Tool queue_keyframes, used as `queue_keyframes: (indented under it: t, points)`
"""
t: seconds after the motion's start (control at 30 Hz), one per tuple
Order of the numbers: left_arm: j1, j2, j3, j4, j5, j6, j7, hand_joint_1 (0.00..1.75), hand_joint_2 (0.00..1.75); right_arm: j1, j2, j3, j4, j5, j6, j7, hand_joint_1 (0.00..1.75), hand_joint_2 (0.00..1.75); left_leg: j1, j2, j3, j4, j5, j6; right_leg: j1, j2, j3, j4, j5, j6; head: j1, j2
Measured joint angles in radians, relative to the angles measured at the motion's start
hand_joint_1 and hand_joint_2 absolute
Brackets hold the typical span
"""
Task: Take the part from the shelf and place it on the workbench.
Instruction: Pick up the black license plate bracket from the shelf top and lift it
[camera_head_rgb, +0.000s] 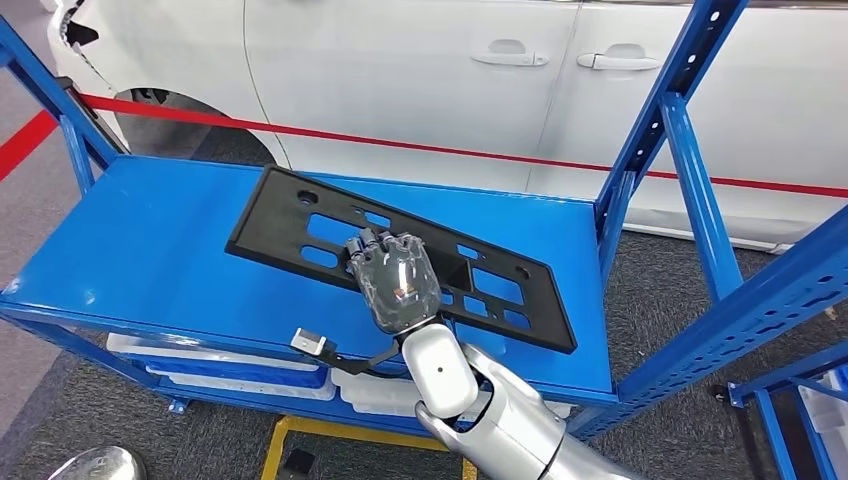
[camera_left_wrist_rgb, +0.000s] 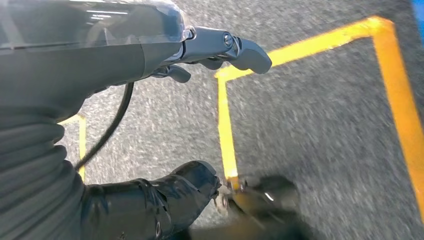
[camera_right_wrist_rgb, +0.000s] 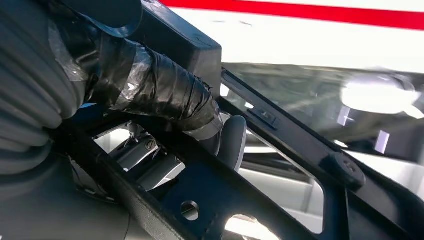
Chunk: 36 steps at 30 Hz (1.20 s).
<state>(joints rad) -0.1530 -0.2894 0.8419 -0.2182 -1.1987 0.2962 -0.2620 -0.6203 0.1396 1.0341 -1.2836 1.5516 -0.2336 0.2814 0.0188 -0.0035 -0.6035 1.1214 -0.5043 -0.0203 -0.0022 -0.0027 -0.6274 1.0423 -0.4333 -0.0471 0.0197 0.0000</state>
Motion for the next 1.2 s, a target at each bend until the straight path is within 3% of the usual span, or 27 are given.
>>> queue_keyframes:
  t: [0.07,0.17,0.2,0.27,0.33,0.37,0.4,0.43,0.5,0.57,0.63,0.7,0.77,0.83,0.87,0.9,0.93,0.97,1.03,1.07,1.1,1.2]
  points:
    - [-0.008,-0.014,-0.011,0.000,0.013,0.009,0.010,0.00,1.75,0.001,0.001,-0.009,0.007,-0.003,-0.017,-0.013,1.75,1.75,-0.004,-0.001,0.047,-0.090,0.023,0.009,0.002,0.002,-0.007,0.005,0.006,0.009,0.000,0.000]
    - [-0.005,-0.018,-0.018,0.000,0.034,-0.004,0.004,0.00,1.75,-0.001,0.001,-0.022,0.020,-0.021,-0.046,-0.041,1.75,1.75,-0.005,0.001,0.049,-0.106,0.034,0.027,0.002,0.004,-0.011,0.003,0.014,0.028,0.000,0.000]
    - [-0.001,-0.016,-0.019,0.000,0.038,-0.008,0.003,0.00,1.75,-0.002,0.001,-0.028,0.024,-0.027,-0.052,-0.048,1.75,1.75,-0.003,0.002,0.048,-0.110,0.042,0.036,0.002,0.004,-0.015,0.012,0.003,0.033,0.001,0.000]
    - [0.005,-0.009,-0.021,0.000,0.044,-0.010,0.004,0.00,1.75,-0.006,-0.001,-0.040,0.030,-0.035,-0.062,-0.057,1.75,1.75,0.002,0.005,0.039,-0.119,0.057,0.051,-0.001,0.004,-0.045,0.085,-0.057,0.041,0.002,0.000]
    - [0.007,0.002,-0.021,0.000,0.046,-0.011,0.006,0.00,1.75,-0.009,-0.002,-0.048,0.036,-0.040,-0.070,-0.061,1.75,1.75,0.000,0.005,0.023,-0.117,0.066,0.056,-0.006,0.004,-0.092,0.213,-0.133,0.047,0.003,0.000]
    - [0.008,0.005,-0.021,0.000,0.046,-0.013,0.007,0.00,1.75,-0.009,-0.004,-0.051,0.038,-0.042,-0.072,-0.061,1.75,1.75,0.000,0.005,0.016,-0.115,0.070,0.056,-0.009,0.004,-0.107,0.263,-0.153,0.050,0.003,0.000]
    - [0.008,0.008,-0.021,0.000,0.045,-0.015,0.008,0.00,1.75,-0.009,-0.005,-0.055,0.041,-0.042,-0.073,-0.062,1.75,1.75,0.001,0.005,0.009,-0.112,0.073,0.054,-0.011,0.004,-0.106,0.280,-0.152,0.052,0.003,0.000]
    - [0.010,0.010,-0.021,0.000,0.044,-0.017,0.008,0.00,1.75,-0.009,-0.006,-0.058,0.044,-0.043,-0.073,-0.062,1.75,1.75,0.001,0.005,0.003,-0.108,0.075,0.052,-0.014,0.003,-0.085,0.259,-0.134,0.054,0.003,0.000]
    - [0.011,0.012,-0.022,0.000,0.043,-0.019,0.009,0.00,1.75,-0.011,-0.007,-0.066,0.046,-0.043,-0.074,-0.063,1.75,1.75,0.003,0.005,-0.008,-0.098,0.077,0.046,-0.019,0.003,-0.004,0.131,-0.086,0.054,0.003,0.000]
    - [0.010,0.013,-0.024,0.000,0.042,-0.020,0.010,0.00,1.75,-0.015,-0.008,-0.072,0.046,-0.043,-0.076,-0.064,1.75,1.75,0.001,0.005,-0.016,-0.091,0.081,0.034,-0.016,0.004,0.049,0.035,-0.064,0.048,0.003,0.000]
    - [0.008,0.016,-0.025,0.000,0.040,-0.020,0.010,0.00,1.75,-0.018,-0.008,-0.077,0.047,-0.043,-0.078,-0.067,1.75,1.75,0.000,0.004,-0.021,-0.091,0.090,0.019,-0.010,0.005,0.052,0.018,-0.058,0.039,0.003,0.000]
    - [0.009,0.019,-0.026,0.000,0.040,-0.020,0.010,0.00,1.75,-0.022,-0.008,-0.081,0.048,-0.043,-0.079,-0.070,1.75,1.75,0.003,0.004,-0.028,-0.087,0.086,0.006,-0.013,0.004,0.045,0.009,-0.048,0.023,0.003,0.000]
    - [0.009,0.021,-0.026,0.000,0.040,-0.020,0.011,0.00,1.75,-0.027,-0.008,-0.082,0.049,-0.043,-0.078,-0.071,1.75,1.75,0.006,0.003,-0.053,-0.028,0.033,-0.002,-0.015,0.001,0.035,0.001,-0.033,0.006,0.001,0.000]
    - [0.010,0.023,-0.026,0.000,0.040,-0.021,0.011,0.00,1.75,-0.031,-0.008,-0.083,0.050,-0.042,-0.078,-0.073,1.75,1.75,0.006,0.003,-0.097,0.099,-0.051,-0.007,-0.011,0.000,0.018,0.001,-0.019,-0.002,-0.001,0.000]
    - [0.010,0.024,-0.026,0.000,0.040,-0.022,0.011,0.00,1.75,-0.032,-0.008,-0.083,0.051,-0.042,-0.078,-0.075,1.75,1.75,0.006,0.003,-0.113,0.156,-0.077,-0.009,-0.009,0.000,0.009,0.002,-0.013,-0.003,0.000,0.000]
    - [0.010,0.025,-0.026,0.000,0.040,-0.023,0.011,0.00,1.75,-0.032,-0.008,-0.083,0.053,-0.042,-0.077,-0.076,1.75,1.75,0.006,0.003,-0.114,0.184,-0.085,-0.009,-0.006,0.000,0.000,0.003,-0.007,-0.003,0.000,0.000]
    - [0.010,0.026,-0.026,0.000,0.040,-0.023,0.011,0.00,1.75,-0.032,-0.008,-0.083,0.054,-0.041,-0.077,-0.077,1.75,1.75,0.005,0.003,-0.096,0.174,-0.075,-0.006,-0.004,0.000,-0.008,0.004,-0.001,-0.003,0.000,0.000]
    - [0.010,0.026,-0.026,0.000,0.040,-0.023,0.011,0.00,1.75,-0.033,-0.008,-0.083,0.054,-0.041,-0.077,-0.078,1.75,1.75,0.004,0.003,-0.058,0.124,-0.051,-0.002,-0.002,0.001,-0.014,0.006,0.004,-0.002,0.000,0.000]
    - [0.008,0.029,-0.027,0.000,0.040,-0.024,0.011,0.00,1.75,-0.039,-0.008,-0.083,0.054,-0.041,-0.077,-0.080,1.75,1.75,-0.001,0.003,0.035,-0.019,-0.010,0.012,0.001,0.001,-0.023,0.008,0.013,0.002,0.000,0.000]
    - [0.007,0.031,-0.027,0.000,0.040,-0.024,0.011,0.00,1.75,-0.042,-0.008,-0.083,0.054,-0.041,-0.077,-0.082,1.75,1.75,-0.005,0.004,0.065,-0.070,0.002,0.017,0.001,0.001,-0.025,0.007,0.018,0.007,0.000,0.000]
    - [0.006,0.032,-0.028,0.000,0.040,-0.024,0.011,0.00,1.75,-0.046,-0.008,-0.083,0.054,-0.041,-0.077,-0.085,1.75,1.75,-0.008,0.004,0.080,-0.100,0.006,0.020,0.001,0.000,-0.026,0.007,0.023,0.012,0.000,0.000]
    - [0.007,0.035,-0.028,0.000,0.041,-0.026,0.012,0.00,1.75,-0.053,-0.008,-0.083,0.054,-0.041,-0.077,-0.093,1.75,1.75,-0.009,0.005,0.075,-0.119,0.021,0.031,0.000,0.000,-0.030,0.006,0.030,0.031,0.000,0.000]
